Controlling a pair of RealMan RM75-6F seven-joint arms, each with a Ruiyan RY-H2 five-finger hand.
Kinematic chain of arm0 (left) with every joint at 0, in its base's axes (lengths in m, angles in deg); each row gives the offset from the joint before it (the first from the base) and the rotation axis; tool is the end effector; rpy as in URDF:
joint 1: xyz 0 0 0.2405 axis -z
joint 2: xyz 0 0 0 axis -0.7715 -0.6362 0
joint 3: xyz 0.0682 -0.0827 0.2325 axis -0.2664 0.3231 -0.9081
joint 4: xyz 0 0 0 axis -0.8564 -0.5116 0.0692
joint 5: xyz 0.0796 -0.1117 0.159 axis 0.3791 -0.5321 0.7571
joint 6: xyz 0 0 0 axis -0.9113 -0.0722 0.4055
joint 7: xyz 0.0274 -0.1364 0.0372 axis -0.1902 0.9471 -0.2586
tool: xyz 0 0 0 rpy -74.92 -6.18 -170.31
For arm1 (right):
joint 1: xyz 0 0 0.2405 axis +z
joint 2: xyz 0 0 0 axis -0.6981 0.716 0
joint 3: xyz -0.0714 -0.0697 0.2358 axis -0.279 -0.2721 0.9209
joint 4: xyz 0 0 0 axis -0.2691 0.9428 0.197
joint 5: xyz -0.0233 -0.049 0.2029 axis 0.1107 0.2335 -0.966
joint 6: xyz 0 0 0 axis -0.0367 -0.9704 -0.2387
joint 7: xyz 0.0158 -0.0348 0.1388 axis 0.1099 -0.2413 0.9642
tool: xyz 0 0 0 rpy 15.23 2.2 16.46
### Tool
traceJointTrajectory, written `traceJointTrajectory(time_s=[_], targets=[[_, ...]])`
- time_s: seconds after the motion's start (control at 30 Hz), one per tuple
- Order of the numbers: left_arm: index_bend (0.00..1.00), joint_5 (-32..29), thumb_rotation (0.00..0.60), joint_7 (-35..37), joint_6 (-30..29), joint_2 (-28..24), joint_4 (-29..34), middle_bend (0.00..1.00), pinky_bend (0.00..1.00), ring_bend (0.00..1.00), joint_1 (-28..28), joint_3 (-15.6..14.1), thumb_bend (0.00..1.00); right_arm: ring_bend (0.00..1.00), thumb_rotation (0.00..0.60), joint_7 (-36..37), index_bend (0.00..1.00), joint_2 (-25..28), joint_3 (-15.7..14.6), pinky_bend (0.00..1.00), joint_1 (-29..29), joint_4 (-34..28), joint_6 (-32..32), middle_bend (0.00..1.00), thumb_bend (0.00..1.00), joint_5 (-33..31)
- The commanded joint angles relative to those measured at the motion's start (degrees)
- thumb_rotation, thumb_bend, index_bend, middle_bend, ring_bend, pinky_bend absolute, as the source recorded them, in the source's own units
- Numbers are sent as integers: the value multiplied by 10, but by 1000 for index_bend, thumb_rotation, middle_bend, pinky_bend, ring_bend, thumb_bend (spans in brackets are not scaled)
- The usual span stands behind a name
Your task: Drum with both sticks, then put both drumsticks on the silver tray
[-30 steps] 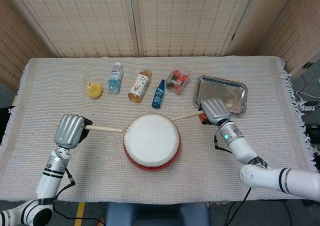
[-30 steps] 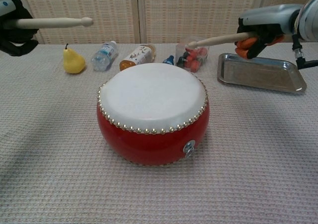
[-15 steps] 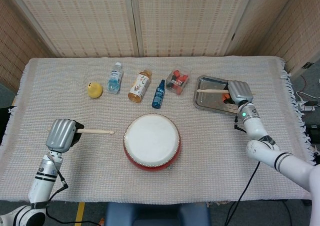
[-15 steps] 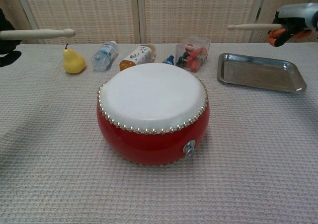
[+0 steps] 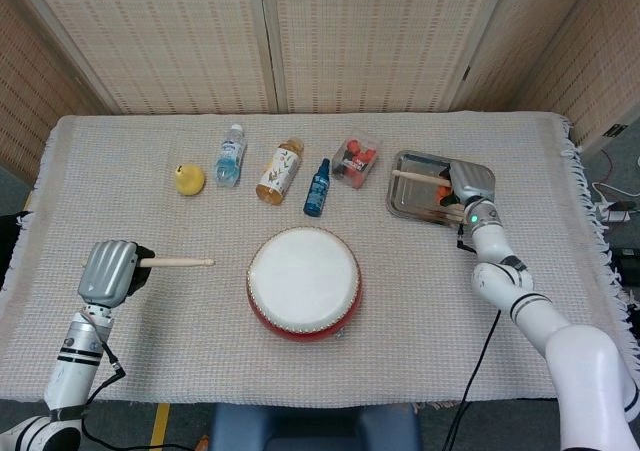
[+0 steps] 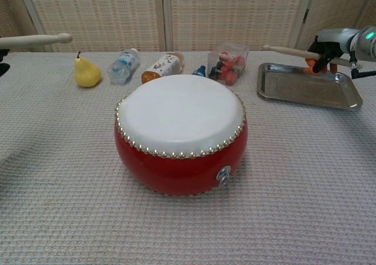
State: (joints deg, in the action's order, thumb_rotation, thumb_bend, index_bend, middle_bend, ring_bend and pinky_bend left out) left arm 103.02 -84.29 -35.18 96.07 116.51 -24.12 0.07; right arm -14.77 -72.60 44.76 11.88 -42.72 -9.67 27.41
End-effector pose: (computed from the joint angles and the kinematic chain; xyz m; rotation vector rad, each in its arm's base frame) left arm -0.2068 0.2937 0.1078 -1.4891 -0.9231 -1.0629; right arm -0.2438 -0.4991 0.0491 1.4221 -1.2819 0.6770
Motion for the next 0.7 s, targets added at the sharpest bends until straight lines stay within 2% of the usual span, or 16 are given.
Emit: traceJointTrajectory(time_s=[0.03, 0.07, 0.2, 0.47, 0.57, 0.7], targets=[[1000, 2, 600, 3, 0, -3, 2, 1000, 1000, 1000, -2, 1, 970, 347, 600, 1, 373, -20, 10, 429, 10, 33, 17, 460, 341, 2], [1000, 4, 600, 4, 0, -4, 2, 1000, 1000, 1000, -3, 1, 970, 302, 600, -1, 318, -25, 12, 396, 12, 44, 22, 420, 326, 1], [1000, 6, 600, 10, 0, -7, 4, 1000, 1000, 1000, -6, 2, 969, 202, 600, -11, 207, -44, 15, 332, 16, 78, 38, 325, 299, -1], [1000, 7, 600, 17, 0, -11, -2, 1000, 1000, 1000, -12, 3, 970, 108, 600, -29, 63, -73, 24, 263, 27, 126, 62, 227, 271, 2], [1000, 13, 600, 17, -1, -14, -1, 1000, 1000, 1000, -12, 5, 969, 94, 600, -15, 45, -60, 36, 262, 27, 103, 53, 213, 270, 9], [1000, 28, 600, 13, 3, -16, 2, 1000, 1000, 1000, -7, 4, 970, 94, 600, 17, 46, 7, 53, 263, 5, -10, 12, 213, 269, 43]])
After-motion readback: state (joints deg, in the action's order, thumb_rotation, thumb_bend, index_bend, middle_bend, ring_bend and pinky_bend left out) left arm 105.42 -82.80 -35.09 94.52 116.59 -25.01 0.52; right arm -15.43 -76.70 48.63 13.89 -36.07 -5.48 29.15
